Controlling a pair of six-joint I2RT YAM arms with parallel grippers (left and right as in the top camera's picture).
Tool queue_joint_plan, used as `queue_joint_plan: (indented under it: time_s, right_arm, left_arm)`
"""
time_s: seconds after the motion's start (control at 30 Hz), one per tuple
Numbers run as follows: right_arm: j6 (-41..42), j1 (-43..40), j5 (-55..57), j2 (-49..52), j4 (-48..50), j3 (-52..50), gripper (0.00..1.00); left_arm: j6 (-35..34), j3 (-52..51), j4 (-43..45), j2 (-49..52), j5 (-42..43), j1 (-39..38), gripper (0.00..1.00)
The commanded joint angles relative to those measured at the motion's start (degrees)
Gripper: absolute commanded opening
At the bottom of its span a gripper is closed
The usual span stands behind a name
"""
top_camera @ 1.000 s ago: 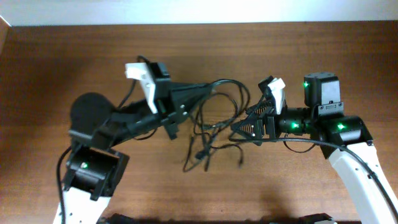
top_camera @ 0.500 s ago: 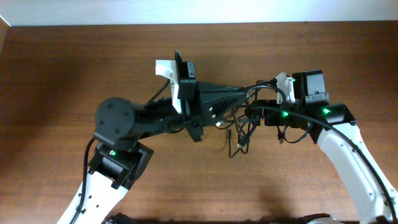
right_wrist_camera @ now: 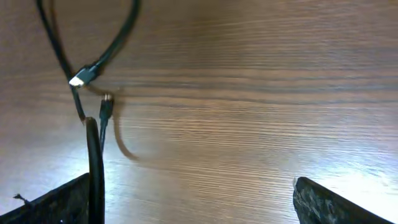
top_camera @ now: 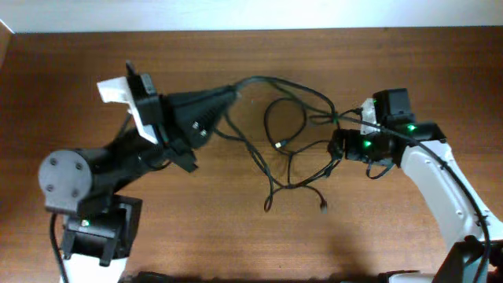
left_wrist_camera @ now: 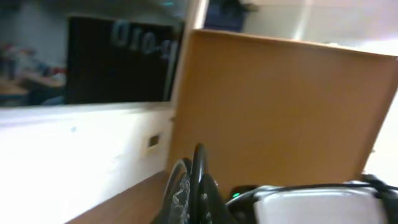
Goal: Untangle cables
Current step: 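Pull the left gripper far left, spreading the cables across the table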
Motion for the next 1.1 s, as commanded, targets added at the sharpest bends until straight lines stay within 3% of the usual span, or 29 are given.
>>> queue_joint_plan:
  time_s: [0.0,0.1,0.2,0.33,0.47,0.53,0.6,0.8,0.9,1.0,1.07]
  right_arm:
    - [0.46,-3.04,1.57,0.59,-1.07,-0.11,0.99]
    - [-1.27,-4.09,0.22,0.59,-1.38,-0.11,0.99]
    - [-8.98,-4.09,-7.39,0.59,-1.38,-0.11,0.99]
    - [-10.78,-4.09,-10.29,0.59,-1.40,-0.11,0.99]
    - [-12.04,-4.09,-11.26,0.59,-1.62,-0.11,0.99]
    - [-16.63,-4.09,-15.47,0.59,-2.62,-0.11,0.99]
    - [-17.84,-4.09,-15.34,0.59,-4.07,-0.11,0.94]
    - [-18.10,-4.09,-15.78,0.59,-6.69,-0.11,0.99]
    - [-25.57,-4.09,-24.65,0.59,-8.70,-0.11,0.99]
    - [-25.90,-4.09,-26.67,0.59,-8.94,-0.11,0.99]
    - [-32.63,-4.09,-34.84,0.57,-10.84,-0.09,0.99]
  left_arm:
    - [-0.52,1.16,-2.97,-1.18,-0.68,5.66,0.00]
    - [-0.52,1.16,-5.35,-1.18,-0.68,10.95,0.00]
    - [-0.48,1.16,-8.31,-0.90,-0.70,15.17,0.00]
    - [-0.50,1.16,-13.14,-0.17,-0.66,19.08,0.00]
    - [-0.04,1.16,-13.60,-0.15,-1.38,21.46,0.00]
    - [-0.02,1.16,-13.60,0.39,-1.62,23.52,0.00]
    - [-0.04,1.16,-13.60,1.31,-1.60,26.01,0.00]
    - [-0.04,1.16,-13.60,4.00,-1.57,28.65,0.00]
    - [-0.04,1.16,-16.00,5.03,-1.53,28.65,0.00]
    - [-0.04,1.16,-16.37,5.05,-1.55,28.65,0.00]
    - [-0.04,1.16,-16.76,5.05,-1.51,28.65,0.00]
